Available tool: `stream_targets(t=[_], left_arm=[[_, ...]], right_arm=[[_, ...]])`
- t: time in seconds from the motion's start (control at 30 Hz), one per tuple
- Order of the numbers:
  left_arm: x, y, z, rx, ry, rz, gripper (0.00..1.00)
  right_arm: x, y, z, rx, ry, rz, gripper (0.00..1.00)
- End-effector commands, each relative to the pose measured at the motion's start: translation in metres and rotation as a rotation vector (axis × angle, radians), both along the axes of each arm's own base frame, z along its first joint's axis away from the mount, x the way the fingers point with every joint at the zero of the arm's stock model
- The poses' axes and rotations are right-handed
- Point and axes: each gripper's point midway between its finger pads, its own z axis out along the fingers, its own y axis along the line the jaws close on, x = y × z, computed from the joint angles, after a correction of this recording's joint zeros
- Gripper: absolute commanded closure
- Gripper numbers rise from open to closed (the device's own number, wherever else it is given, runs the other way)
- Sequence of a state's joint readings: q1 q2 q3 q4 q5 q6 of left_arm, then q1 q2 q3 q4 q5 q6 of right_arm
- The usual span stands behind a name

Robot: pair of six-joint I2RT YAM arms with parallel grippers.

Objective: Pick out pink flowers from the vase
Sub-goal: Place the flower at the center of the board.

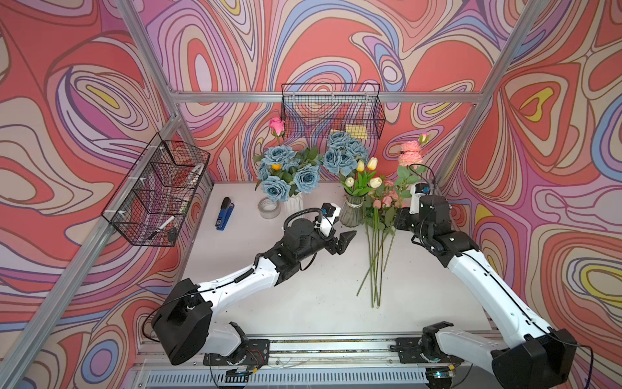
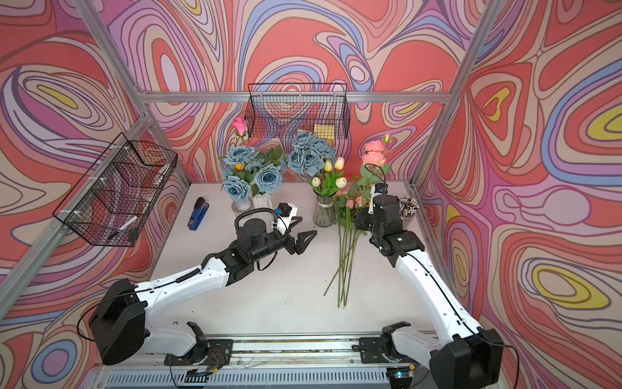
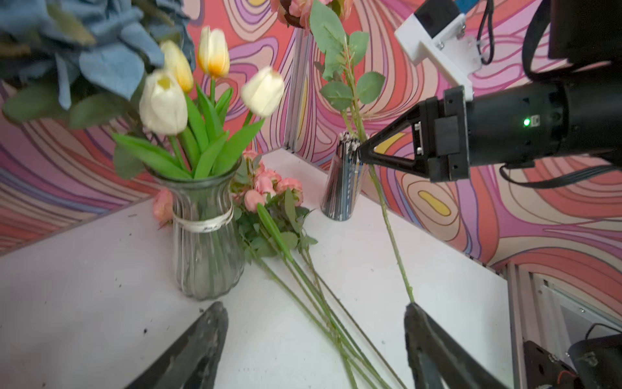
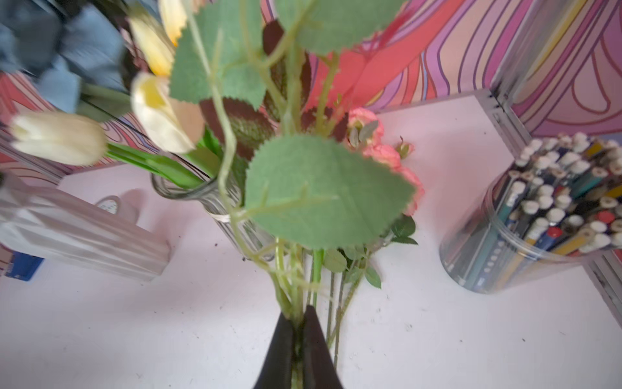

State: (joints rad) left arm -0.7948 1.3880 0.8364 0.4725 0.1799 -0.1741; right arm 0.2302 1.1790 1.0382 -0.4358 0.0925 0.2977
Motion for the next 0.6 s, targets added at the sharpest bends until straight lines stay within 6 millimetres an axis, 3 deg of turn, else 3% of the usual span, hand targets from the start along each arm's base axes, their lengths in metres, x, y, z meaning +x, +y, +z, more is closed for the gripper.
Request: stream_targets(t=[0.0, 0.27, 0.3, 0.57], left_arm=[[-0.001, 0.007, -0.008, 0.021, -0.061, 0.075, 0.14], [-0.014, 0.048, -0.037, 0.007, -0.114, 0.197, 0.08], [-0.016, 0.055, -0.050, 0.029, -0.103, 0.212, 0.07], [-0.021, 0.081, -0.066, 0.090, -0.127, 0.286, 0.00]], right_arm=[[0.002, -0.007, -0.027, -0.039, 0.073, -0.036, 1.00], [0.014, 0.006, -0.068, -0.042, 0.187, 0.025, 1.00], [0.016, 0.009, -0.073, -0.038, 0.201, 0.037, 1.00], [0.035, 0.042, -0.106, 0.057, 0.256, 0.159, 1.00]])
